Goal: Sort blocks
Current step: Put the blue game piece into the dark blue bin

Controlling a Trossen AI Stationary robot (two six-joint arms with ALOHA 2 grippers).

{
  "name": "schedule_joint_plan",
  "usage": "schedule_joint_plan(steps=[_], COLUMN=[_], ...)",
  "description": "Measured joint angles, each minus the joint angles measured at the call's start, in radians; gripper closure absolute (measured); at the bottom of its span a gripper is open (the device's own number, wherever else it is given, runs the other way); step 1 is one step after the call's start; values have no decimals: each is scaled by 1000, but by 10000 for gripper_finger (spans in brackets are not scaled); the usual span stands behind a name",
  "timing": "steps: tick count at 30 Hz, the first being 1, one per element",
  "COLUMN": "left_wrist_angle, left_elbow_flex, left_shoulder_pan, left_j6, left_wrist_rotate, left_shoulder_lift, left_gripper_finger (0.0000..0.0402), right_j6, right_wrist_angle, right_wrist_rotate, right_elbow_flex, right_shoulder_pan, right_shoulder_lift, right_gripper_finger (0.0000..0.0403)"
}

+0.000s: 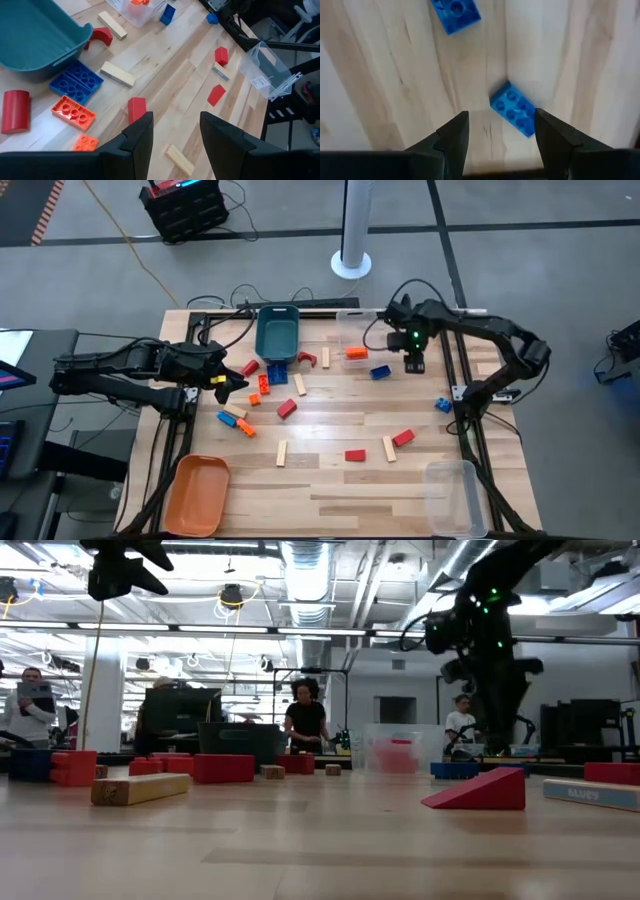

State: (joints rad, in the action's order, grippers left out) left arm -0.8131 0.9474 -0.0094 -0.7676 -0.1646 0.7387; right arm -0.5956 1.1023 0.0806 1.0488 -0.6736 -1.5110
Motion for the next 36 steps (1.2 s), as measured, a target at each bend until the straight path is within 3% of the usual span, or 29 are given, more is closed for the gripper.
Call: schedule_joint_plan(steps=[16,30,36], left_wrist_angle=[0,-5,-5], left_elbow_flex=[0,0,0], left_shoulder_pan=[0,0,0], left_j6=[-1,-3,-5], left_wrist_rotate=[5,2,2], left_shoulder_lift=[0,0,0], left_gripper_finger=[244,244,244], right_j6=[-344,-345,-329], right_wrist_angle=[-141,-114,-114], right_wrist_rotate=[107,106,182], right_elbow_flex=[-72,-72,-72], right_shoulder_pan=[-21,-29,-29], right_shoulder_lift=[-11,-157,-198], right_gripper_finger=[147,146,147])
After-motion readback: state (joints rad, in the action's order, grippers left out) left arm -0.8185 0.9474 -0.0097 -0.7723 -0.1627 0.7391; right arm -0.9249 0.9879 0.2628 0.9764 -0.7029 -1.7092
